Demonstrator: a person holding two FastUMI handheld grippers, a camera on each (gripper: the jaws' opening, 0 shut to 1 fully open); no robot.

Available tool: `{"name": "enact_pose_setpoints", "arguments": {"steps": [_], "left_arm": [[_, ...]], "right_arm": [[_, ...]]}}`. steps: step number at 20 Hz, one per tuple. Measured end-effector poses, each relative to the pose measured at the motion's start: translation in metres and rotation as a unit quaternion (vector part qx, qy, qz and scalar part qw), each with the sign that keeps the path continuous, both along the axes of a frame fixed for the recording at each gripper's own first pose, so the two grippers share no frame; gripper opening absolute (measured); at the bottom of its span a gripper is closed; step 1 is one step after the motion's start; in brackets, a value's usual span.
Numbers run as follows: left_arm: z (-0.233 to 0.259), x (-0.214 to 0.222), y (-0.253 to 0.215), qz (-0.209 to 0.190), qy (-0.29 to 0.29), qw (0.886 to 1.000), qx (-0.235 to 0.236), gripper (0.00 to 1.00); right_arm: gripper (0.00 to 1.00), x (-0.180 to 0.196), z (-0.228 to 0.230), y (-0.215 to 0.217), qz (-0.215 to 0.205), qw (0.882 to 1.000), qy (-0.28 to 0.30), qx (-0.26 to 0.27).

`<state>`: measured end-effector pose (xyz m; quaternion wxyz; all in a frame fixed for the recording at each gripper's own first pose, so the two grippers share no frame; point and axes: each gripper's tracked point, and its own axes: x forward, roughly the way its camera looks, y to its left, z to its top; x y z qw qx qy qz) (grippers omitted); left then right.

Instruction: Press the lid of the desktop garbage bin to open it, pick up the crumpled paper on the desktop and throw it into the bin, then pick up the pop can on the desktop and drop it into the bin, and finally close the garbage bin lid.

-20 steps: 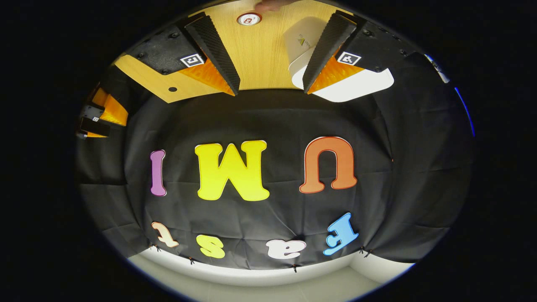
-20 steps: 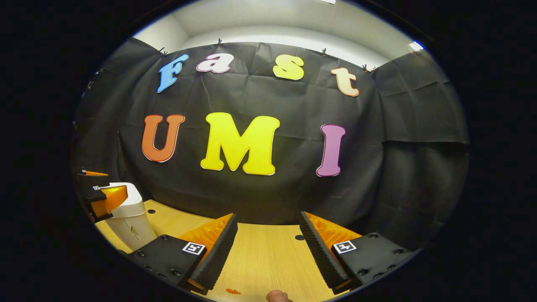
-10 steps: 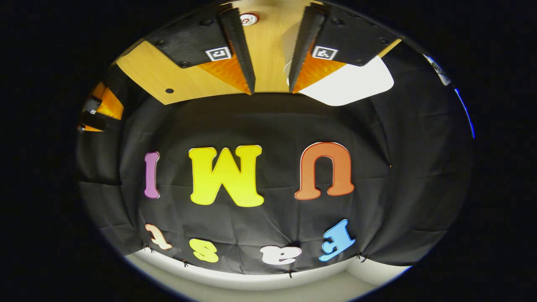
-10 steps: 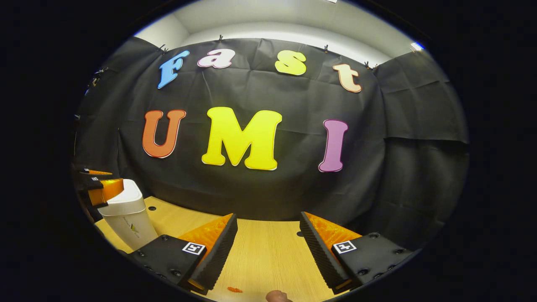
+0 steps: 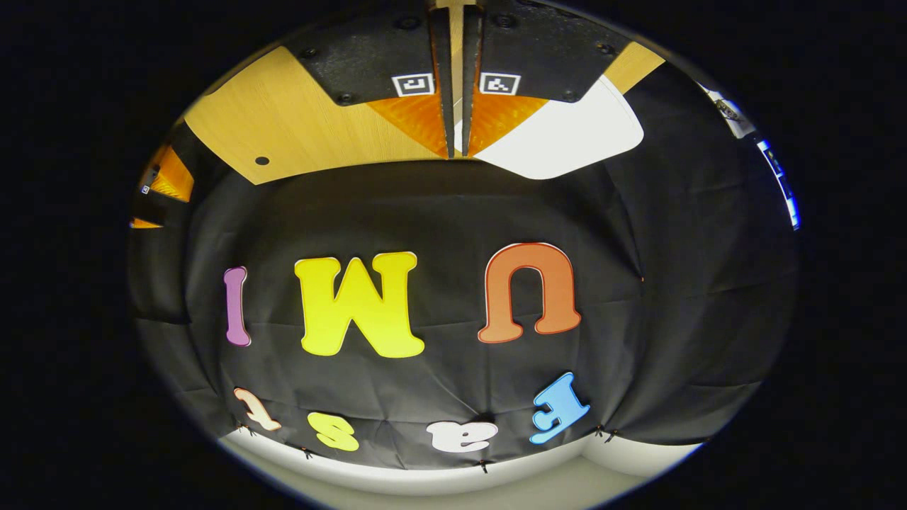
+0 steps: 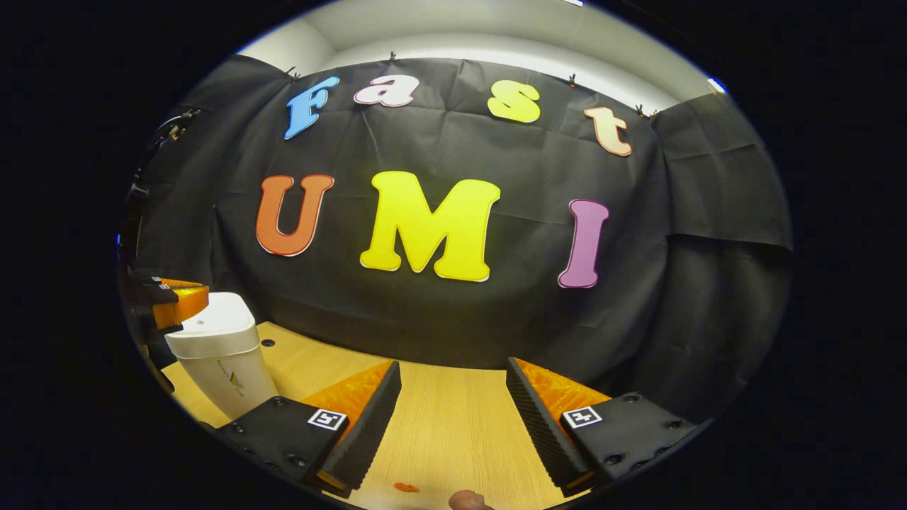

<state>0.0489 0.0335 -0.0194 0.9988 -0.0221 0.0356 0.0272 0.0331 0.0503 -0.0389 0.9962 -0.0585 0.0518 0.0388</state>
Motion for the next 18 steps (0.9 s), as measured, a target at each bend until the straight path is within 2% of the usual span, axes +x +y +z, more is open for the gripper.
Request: {"name": "enact_pose_setpoints", "arguments": {"steps": [1,6,11,18], "left_arm": [[-0.003,0.001,0.004,0.002,0.005,1.000,-0.006,0.03],[-0.015,0.006,0.033,0.046,0.033,0.998,-0.002,0.03],[-0.039,0.010,0.059,0.083,0.081,0.993,-0.027,0.02],[-0.061,0.014,0.064,0.088,0.120,0.988,-0.050,0.03]], "right_arm": [[0.94,0.001,-0.001,0.003,0.002,1.000,0.002,-0.002],[0.94,0.003,-0.008,0.020,0.016,1.000,0.013,-0.007],[0.94,0.004,-0.018,0.039,0.033,0.999,0.025,-0.020],[0.94,0.002,-0.032,0.058,0.057,0.997,0.043,-0.030]]}}
